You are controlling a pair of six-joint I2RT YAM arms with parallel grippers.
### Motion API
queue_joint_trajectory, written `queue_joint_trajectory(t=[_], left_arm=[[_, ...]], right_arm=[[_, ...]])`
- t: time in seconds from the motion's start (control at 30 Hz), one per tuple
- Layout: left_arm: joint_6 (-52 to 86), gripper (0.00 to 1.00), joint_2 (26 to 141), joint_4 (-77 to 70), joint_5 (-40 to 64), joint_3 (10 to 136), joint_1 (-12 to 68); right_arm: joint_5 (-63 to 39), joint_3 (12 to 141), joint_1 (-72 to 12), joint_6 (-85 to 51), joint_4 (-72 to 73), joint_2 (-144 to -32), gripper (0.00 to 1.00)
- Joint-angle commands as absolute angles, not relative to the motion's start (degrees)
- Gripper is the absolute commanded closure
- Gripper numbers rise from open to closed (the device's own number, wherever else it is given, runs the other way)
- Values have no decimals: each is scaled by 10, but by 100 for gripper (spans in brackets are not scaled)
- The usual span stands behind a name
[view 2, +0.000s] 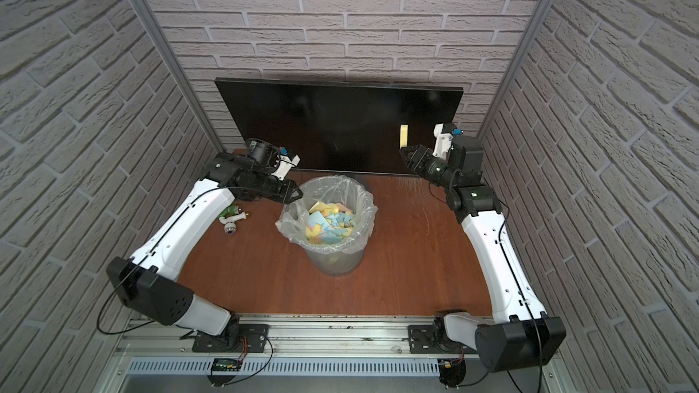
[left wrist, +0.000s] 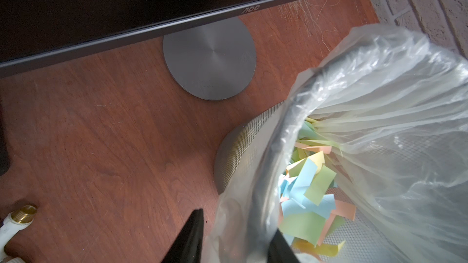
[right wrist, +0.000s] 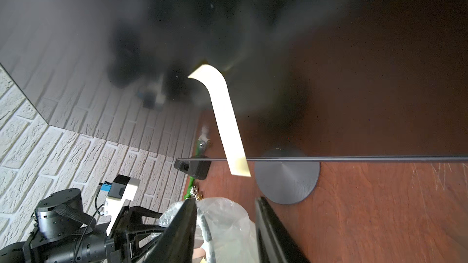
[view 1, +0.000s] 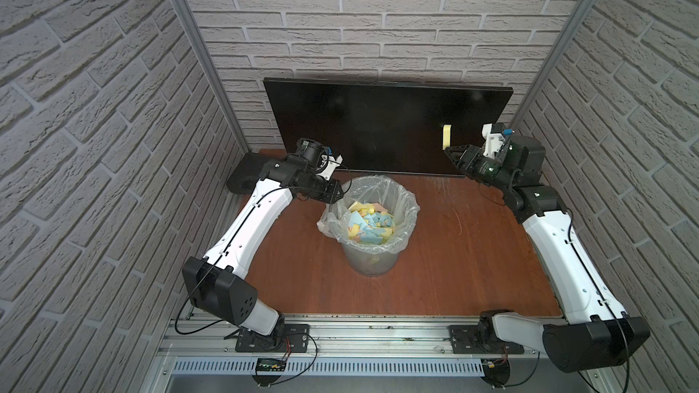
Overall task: Remove the sticky note from the monitor
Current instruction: Tear off the sticky note from the monitor.
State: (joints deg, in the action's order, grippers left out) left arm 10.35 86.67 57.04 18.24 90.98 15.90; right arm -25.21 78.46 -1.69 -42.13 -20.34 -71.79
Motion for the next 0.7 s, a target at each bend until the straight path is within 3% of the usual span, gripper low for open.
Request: queue_joint_trajectory(t=[0.0, 0.4, 0.67], left_arm=[[100, 63, 862, 571, 178, 923, 150], [101, 63, 859, 570, 179, 921, 150], [100, 63, 859, 570, 179, 921, 150]], right_arm=[[-260, 804, -15, -432, -163, -727, 58], [-266, 818, -15, -436, -146, -757, 56], [-272, 820, -15, -440, -139, -759, 66]])
